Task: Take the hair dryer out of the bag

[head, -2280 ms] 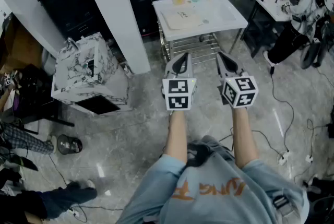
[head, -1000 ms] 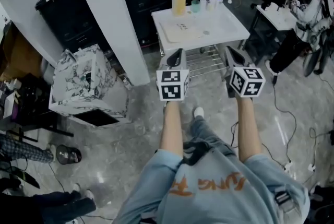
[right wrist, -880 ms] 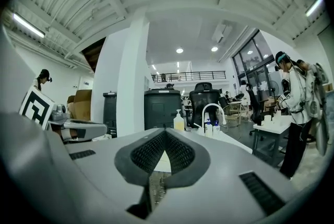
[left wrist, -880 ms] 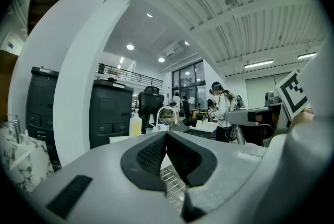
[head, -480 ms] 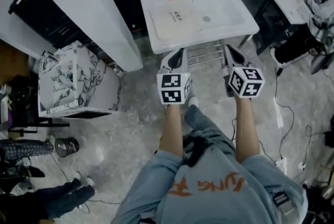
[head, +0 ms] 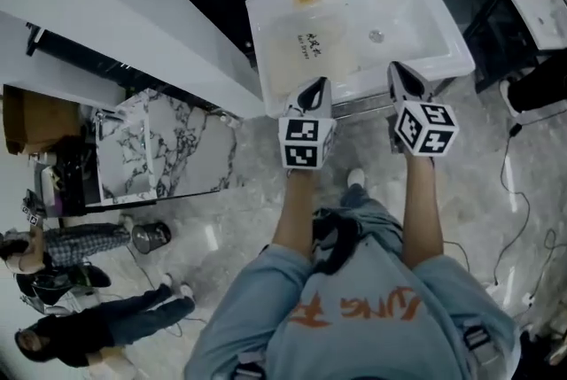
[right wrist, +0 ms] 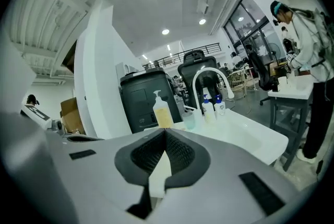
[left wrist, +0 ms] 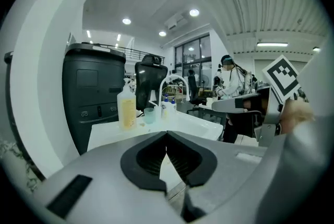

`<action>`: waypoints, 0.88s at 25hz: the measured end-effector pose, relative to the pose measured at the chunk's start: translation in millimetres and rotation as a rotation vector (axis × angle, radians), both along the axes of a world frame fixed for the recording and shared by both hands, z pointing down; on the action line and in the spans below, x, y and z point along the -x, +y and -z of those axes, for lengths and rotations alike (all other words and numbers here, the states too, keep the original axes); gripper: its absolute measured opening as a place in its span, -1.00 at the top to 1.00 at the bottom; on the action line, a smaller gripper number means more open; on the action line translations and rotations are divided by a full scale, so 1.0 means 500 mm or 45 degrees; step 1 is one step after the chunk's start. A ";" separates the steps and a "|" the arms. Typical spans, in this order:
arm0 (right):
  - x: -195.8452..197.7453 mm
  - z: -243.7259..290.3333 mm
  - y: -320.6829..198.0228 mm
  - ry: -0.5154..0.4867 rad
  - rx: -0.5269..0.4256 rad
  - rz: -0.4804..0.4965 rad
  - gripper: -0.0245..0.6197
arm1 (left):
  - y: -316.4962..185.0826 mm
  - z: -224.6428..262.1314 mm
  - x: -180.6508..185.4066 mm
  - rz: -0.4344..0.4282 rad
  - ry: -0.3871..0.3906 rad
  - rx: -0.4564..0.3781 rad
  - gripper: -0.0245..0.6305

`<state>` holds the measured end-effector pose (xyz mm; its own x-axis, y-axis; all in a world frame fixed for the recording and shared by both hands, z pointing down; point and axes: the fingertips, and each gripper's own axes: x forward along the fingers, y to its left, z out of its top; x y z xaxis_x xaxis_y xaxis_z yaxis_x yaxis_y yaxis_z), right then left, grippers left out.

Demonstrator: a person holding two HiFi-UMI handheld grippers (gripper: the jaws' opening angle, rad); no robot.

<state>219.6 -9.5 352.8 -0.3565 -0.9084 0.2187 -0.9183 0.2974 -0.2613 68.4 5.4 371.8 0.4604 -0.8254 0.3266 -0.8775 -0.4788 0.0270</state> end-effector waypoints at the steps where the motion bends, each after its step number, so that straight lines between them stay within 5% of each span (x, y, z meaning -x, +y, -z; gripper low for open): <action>1: 0.001 0.001 -0.014 -0.014 -0.007 0.017 0.92 | -0.016 -0.001 -0.007 -0.005 -0.025 -0.004 0.92; 9: 0.028 0.036 -0.085 -0.140 -0.037 0.090 0.92 | -0.081 -0.029 -0.023 -0.032 -0.184 0.035 0.92; 13: 0.056 0.091 -0.091 -0.064 -0.141 0.198 0.92 | -0.107 -0.053 -0.027 -0.051 -0.237 0.079 0.92; 17: 0.033 0.081 -0.107 -0.020 -0.138 0.176 0.92 | -0.131 -0.086 -0.036 -0.101 -0.287 0.097 0.92; 22: 0.000 0.033 -0.138 0.037 -0.068 0.141 0.92 | -0.165 -0.118 -0.050 -0.127 -0.194 0.157 0.92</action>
